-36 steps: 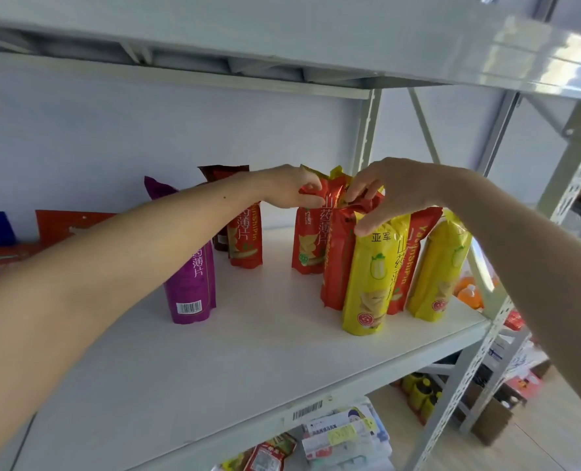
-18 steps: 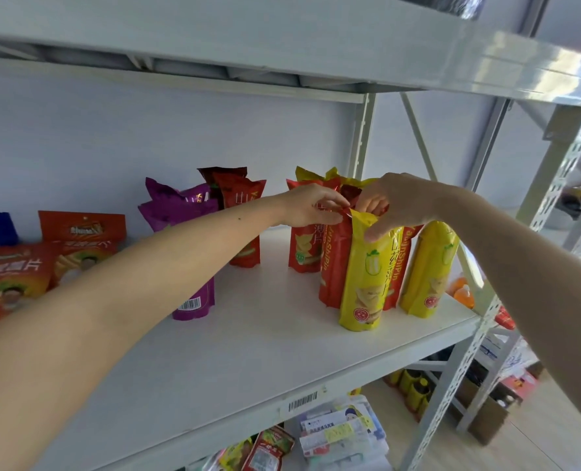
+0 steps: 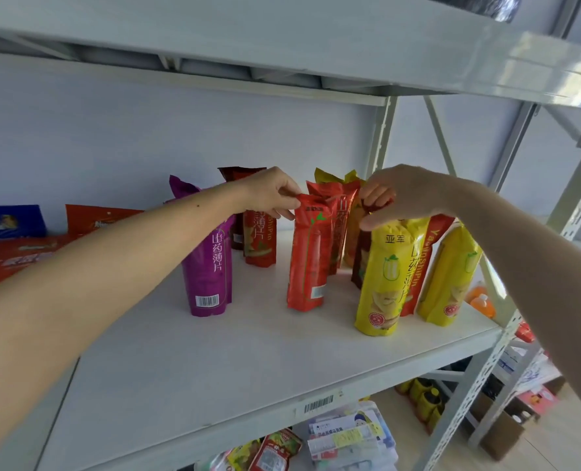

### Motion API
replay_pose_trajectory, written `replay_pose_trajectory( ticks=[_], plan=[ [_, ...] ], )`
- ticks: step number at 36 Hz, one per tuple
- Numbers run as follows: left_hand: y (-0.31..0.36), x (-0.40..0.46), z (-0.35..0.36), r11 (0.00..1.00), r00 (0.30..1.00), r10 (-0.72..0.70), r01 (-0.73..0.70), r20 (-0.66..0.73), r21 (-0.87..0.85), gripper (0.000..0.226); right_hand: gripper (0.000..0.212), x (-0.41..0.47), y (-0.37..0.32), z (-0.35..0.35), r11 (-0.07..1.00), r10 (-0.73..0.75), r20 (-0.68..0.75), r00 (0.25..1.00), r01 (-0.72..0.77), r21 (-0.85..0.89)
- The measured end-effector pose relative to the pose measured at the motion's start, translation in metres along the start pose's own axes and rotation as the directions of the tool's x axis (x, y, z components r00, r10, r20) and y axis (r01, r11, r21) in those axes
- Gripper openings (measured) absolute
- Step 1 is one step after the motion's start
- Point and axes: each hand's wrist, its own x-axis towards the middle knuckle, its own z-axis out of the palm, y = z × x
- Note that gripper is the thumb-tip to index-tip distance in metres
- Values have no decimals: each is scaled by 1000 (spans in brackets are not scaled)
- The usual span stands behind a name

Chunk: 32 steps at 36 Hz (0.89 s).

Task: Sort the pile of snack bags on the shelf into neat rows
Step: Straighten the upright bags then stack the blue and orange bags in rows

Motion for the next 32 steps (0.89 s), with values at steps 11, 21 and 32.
replay_pose_trajectory(
  ticks=[11, 21, 32],
  plan=[
    [12, -8, -35, 931, 989, -64, 11, 136, 364, 49, 61, 65, -33, 6, 973, -117, 94, 989, 133, -189],
    [-18, 23, -73, 896, 983, -142, 178, -115, 408, 44, 52, 96, -46, 23, 963, -170, 242, 955, 213, -165],
    [-54, 81, -68, 629, 999, -23, 47, -41, 776, 46, 42, 129, -51, 23, 945, -190, 241, 952, 244, -218]
  ],
)
